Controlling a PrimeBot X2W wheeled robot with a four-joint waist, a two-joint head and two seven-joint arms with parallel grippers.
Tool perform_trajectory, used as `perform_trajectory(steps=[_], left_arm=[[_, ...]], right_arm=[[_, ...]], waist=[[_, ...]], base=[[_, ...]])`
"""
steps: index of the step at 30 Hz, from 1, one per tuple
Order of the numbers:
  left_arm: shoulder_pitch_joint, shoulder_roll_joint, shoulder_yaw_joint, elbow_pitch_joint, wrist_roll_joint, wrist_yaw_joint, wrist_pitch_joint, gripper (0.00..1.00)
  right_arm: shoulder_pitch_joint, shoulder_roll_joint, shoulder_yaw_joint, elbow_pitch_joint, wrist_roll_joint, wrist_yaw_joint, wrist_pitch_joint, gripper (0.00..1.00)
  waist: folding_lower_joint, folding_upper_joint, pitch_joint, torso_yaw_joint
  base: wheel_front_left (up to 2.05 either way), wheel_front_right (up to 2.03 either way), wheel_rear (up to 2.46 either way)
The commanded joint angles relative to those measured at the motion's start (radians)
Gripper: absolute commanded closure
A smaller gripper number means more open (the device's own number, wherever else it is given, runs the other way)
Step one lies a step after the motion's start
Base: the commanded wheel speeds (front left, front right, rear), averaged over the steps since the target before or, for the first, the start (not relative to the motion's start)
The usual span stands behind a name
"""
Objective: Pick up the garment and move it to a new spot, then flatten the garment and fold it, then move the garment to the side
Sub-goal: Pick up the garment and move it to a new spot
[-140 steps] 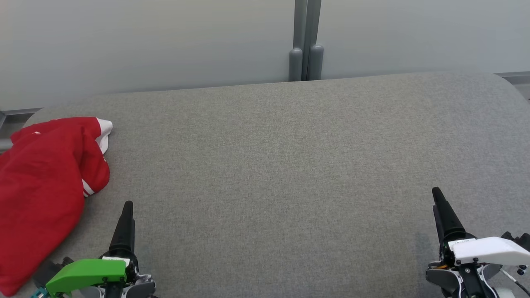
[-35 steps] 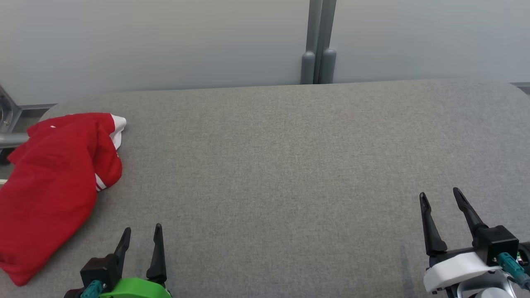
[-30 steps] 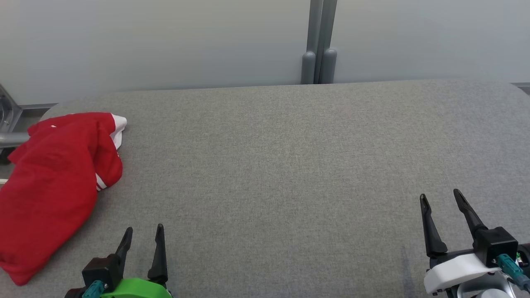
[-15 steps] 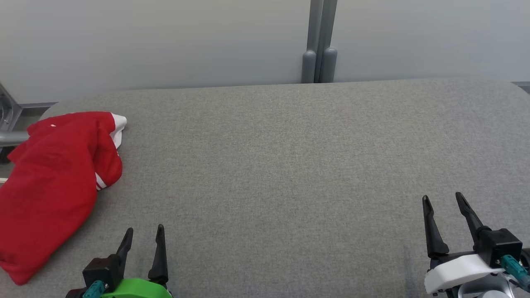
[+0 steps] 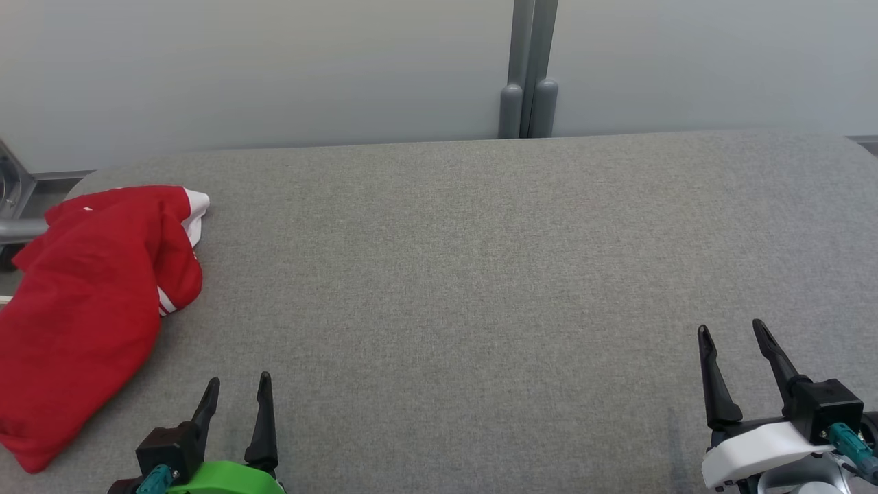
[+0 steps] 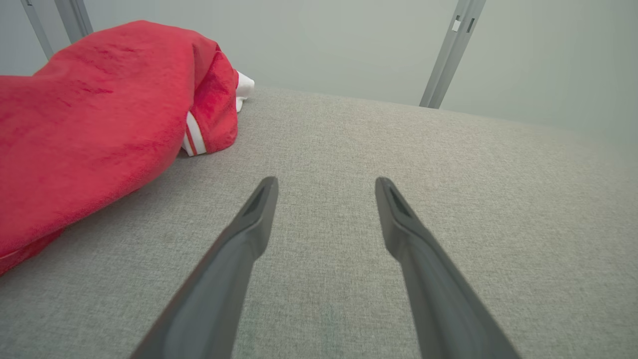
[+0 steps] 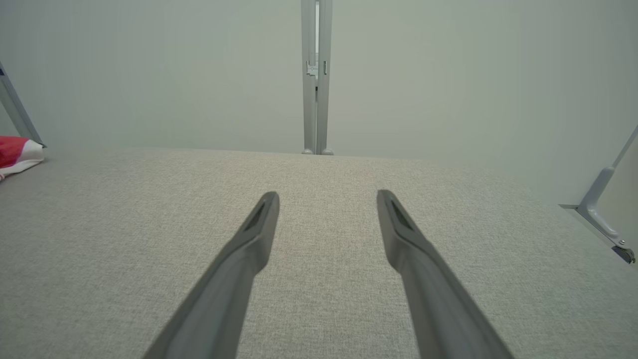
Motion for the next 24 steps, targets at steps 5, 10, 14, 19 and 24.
perform_trajectory(steps=[5,10,14,19,24], left_arm=[[-0.004,0.005,-0.003,-0.003,0.003,0.005,-0.006,0.00],[0.003,0.005,0.004,-0.010,0.013,0.008,-0.005,0.00],[0.016,0.005,-0.006,-0.007,0.013,0.013,-0.005,0.00],[0.025,0.005,-0.008,-0.006,0.006,0.024,-0.005,0.00],[0.038,0.005,-0.003,-0.009,0.003,0.033,-0.005,0.00]], right_arm=[[0.016,-0.005,-0.010,-0.004,0.004,0.000,-0.004,0.00],[0.024,-0.001,0.012,-0.013,0.002,0.000,-0.003,0.00],[0.022,-0.004,0.042,-0.009,0.000,0.000,-0.004,0.00],[0.001,-0.003,0.081,-0.003,0.004,0.000,-0.004,0.00],[-0.004,0.000,0.105,-0.002,0.015,0.000,-0.003,0.00]], waist=[[0.0000,-0.0001,-0.002,0.017],[0.0000,-0.0001,-0.009,0.083],[0.0000,-0.0001,-0.019,0.157],[0.0000,-0.0001,-0.026,0.242],[0.0000,-0.0001,-0.028,0.303]], base=[[0.00,0.00,0.00],[0.00,0.00,0.00],[0.00,0.00,0.00],[0.00,0.00,0.00],[0.00,0.00,0.00]])
